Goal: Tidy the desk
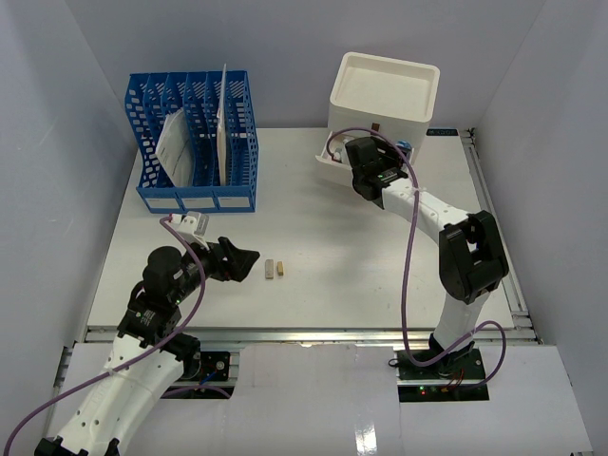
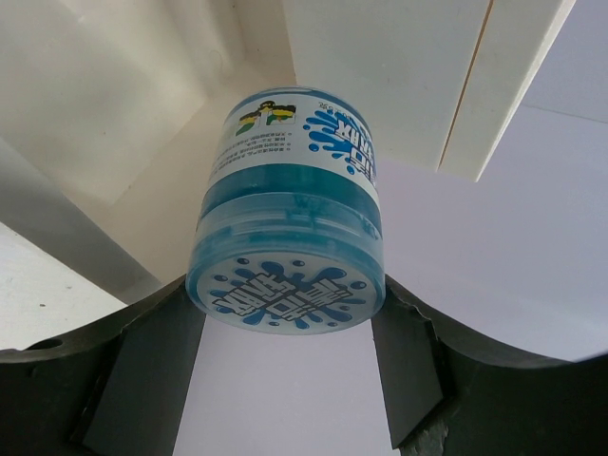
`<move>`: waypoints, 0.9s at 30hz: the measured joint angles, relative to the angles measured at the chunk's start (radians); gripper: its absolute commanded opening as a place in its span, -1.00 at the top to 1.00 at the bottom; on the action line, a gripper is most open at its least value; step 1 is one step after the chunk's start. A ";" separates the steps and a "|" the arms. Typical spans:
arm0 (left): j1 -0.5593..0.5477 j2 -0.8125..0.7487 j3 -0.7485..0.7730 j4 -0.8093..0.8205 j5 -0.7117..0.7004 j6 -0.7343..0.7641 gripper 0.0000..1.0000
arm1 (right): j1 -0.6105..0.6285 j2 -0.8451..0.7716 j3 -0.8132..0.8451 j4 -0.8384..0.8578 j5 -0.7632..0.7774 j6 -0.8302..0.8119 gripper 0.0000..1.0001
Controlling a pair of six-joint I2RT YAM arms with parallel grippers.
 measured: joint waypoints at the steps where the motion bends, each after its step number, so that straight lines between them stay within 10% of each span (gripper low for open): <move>1: 0.000 0.000 0.000 0.000 0.000 0.000 -0.96 | 0.000 0.001 0.002 -0.002 0.000 0.001 -0.87; 17: 0.000 0.003 0.000 0.000 0.000 0.000 -0.96 | 0.058 0.003 0.301 -0.307 -0.419 0.347 -0.95; 27: 0.000 0.004 0.000 0.000 0.001 0.000 -0.96 | -0.277 -0.038 0.264 -0.328 -0.783 0.672 -0.80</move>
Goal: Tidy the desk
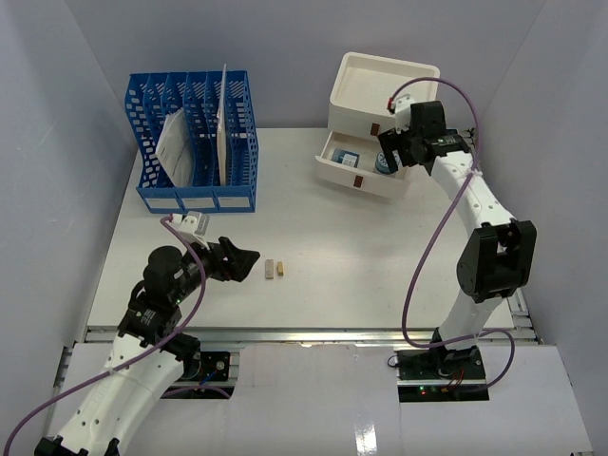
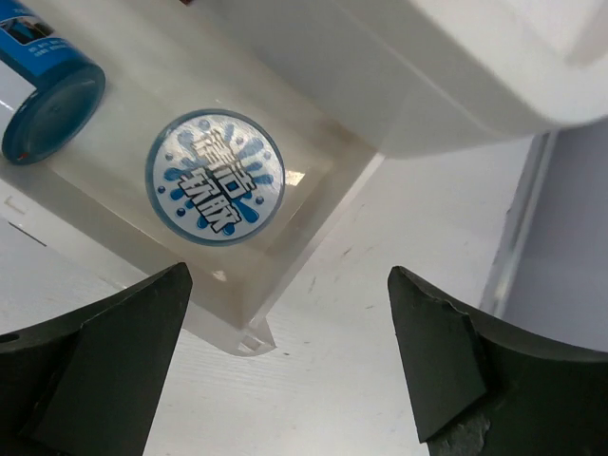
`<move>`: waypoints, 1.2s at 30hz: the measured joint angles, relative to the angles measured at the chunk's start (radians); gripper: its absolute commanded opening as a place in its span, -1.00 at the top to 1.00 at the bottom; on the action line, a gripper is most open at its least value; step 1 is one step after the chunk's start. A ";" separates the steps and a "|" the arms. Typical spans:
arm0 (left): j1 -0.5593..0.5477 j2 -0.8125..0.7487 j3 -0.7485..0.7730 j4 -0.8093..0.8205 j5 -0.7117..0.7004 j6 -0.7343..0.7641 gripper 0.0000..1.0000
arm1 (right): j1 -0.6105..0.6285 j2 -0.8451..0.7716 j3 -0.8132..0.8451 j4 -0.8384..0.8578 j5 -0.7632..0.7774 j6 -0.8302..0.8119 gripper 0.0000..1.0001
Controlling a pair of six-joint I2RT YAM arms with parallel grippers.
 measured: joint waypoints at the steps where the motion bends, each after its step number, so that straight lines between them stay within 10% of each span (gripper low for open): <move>1: 0.000 0.002 0.000 0.000 0.001 0.000 -0.96 | -0.027 -0.010 -0.025 0.003 -0.018 0.028 -0.80; 36: 0.000 0.086 -0.008 0.057 0.093 -0.025 -0.96 | -0.026 0.139 -0.028 0.170 -0.112 0.276 -0.86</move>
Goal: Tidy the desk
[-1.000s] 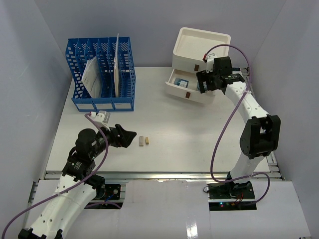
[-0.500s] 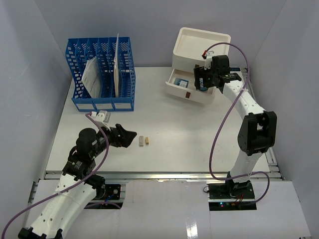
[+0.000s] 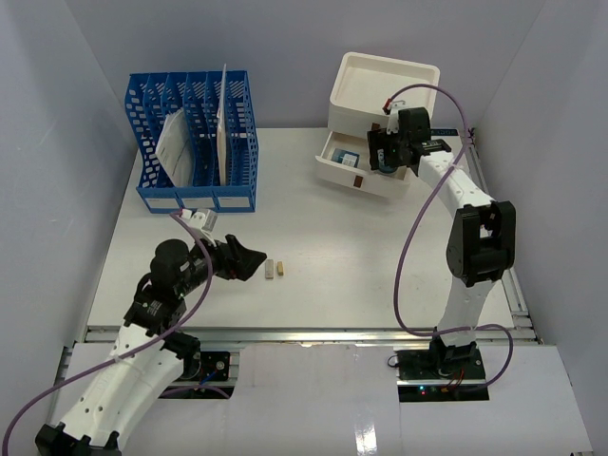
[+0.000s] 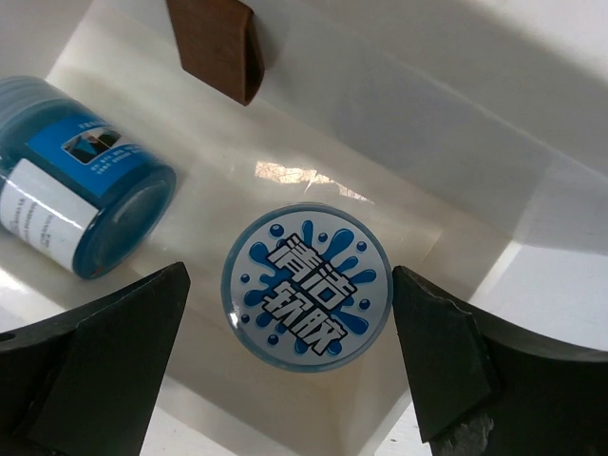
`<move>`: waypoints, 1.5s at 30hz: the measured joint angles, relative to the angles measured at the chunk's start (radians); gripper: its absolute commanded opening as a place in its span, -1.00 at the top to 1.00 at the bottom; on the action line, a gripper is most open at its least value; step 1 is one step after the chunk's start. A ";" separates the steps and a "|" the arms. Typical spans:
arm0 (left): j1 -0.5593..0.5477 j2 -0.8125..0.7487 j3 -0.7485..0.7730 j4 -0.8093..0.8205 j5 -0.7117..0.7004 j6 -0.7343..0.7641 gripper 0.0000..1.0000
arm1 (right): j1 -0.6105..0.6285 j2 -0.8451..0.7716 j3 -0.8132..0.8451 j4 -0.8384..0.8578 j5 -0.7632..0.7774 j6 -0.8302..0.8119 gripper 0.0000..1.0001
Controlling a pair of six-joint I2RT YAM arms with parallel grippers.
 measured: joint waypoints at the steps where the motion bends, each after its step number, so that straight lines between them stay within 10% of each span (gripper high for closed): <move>1: 0.000 0.012 0.000 0.011 0.014 -0.002 -0.96 | 0.000 0.003 -0.001 0.000 0.004 0.000 -0.86; 13: 0.000 0.178 0.001 0.151 0.142 -0.013 -0.96 | -0.013 0.005 -0.015 0.032 -0.003 0.007 0.22; 25: -0.017 0.427 0.133 0.295 0.241 0.031 -0.96 | -0.082 -0.113 -0.168 0.098 -0.178 0.192 0.48; 45: -0.177 1.214 0.761 0.639 0.311 0.613 -0.96 | -0.174 -0.323 -0.461 0.485 -0.557 0.682 0.54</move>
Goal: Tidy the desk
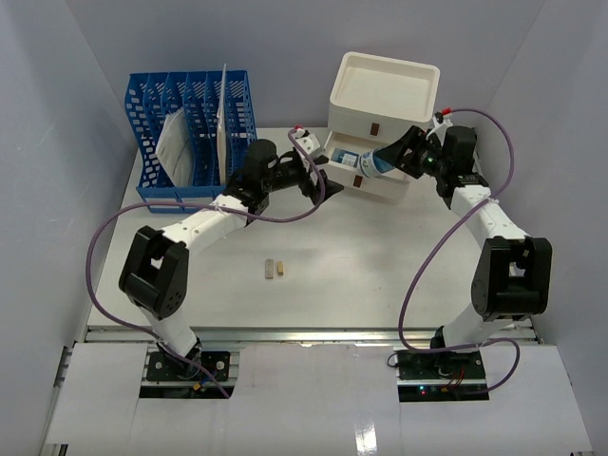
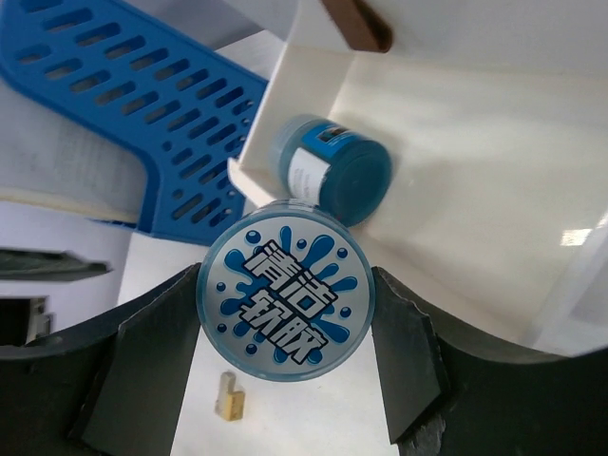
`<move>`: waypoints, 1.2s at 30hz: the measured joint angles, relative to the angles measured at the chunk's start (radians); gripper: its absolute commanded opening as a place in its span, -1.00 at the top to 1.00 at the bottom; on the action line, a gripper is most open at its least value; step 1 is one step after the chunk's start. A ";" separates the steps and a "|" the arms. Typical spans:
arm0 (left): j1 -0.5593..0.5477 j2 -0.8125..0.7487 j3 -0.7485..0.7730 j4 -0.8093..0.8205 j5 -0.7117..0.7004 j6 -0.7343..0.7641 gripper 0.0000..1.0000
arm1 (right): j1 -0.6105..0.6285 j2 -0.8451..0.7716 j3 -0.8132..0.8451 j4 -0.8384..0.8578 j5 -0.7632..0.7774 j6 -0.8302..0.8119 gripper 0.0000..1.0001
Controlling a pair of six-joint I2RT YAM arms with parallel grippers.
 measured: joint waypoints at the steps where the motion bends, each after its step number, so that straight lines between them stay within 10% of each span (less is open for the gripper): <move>1: -0.008 0.020 0.001 0.014 0.003 0.025 -0.96 | 0.000 -0.010 -0.009 0.006 -0.015 0.010 0.54; 36: -0.170 0.129 0.088 0.022 -0.231 0.382 -0.80 | 0.082 -0.216 -0.182 0.031 -0.129 -0.071 0.55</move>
